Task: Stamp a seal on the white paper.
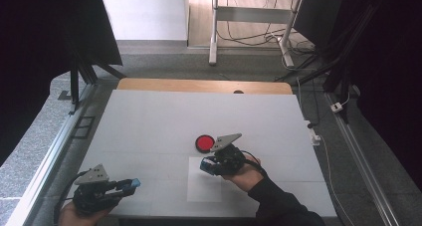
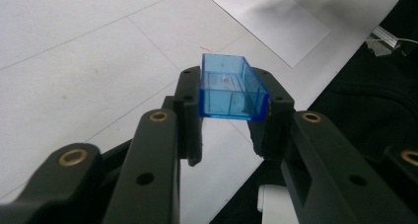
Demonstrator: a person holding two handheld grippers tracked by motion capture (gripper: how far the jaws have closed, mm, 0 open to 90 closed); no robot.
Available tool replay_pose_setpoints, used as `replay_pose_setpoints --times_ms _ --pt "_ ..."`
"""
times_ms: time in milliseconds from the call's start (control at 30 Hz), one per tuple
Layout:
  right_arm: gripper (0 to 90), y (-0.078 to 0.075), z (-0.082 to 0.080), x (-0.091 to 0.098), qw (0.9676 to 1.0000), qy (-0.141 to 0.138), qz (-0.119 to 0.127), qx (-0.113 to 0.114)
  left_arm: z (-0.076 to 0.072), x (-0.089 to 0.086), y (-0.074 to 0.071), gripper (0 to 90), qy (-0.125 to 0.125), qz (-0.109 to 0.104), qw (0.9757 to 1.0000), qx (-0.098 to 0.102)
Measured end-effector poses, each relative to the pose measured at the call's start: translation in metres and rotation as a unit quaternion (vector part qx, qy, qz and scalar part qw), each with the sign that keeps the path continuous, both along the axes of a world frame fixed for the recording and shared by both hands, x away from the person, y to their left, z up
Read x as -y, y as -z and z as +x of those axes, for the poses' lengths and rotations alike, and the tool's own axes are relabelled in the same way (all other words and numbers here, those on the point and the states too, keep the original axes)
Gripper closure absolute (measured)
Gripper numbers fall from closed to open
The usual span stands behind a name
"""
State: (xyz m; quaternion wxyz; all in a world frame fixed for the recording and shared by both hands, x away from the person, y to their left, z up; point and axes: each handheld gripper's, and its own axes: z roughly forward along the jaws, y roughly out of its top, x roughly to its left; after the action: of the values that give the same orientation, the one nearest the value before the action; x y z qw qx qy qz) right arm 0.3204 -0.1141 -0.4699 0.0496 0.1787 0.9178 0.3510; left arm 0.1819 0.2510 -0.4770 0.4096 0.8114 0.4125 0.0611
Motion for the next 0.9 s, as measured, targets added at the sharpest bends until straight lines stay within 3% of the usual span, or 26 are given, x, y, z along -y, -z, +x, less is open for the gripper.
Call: replay_pose_setpoints --times_ms 900 --pt "71.1 0.024 0.006 -0.012 0.9993 -0.012 -0.035 0.004 0.0 -0.001 0.0 68.1 -0.002 -0.002 1.0 0.002"
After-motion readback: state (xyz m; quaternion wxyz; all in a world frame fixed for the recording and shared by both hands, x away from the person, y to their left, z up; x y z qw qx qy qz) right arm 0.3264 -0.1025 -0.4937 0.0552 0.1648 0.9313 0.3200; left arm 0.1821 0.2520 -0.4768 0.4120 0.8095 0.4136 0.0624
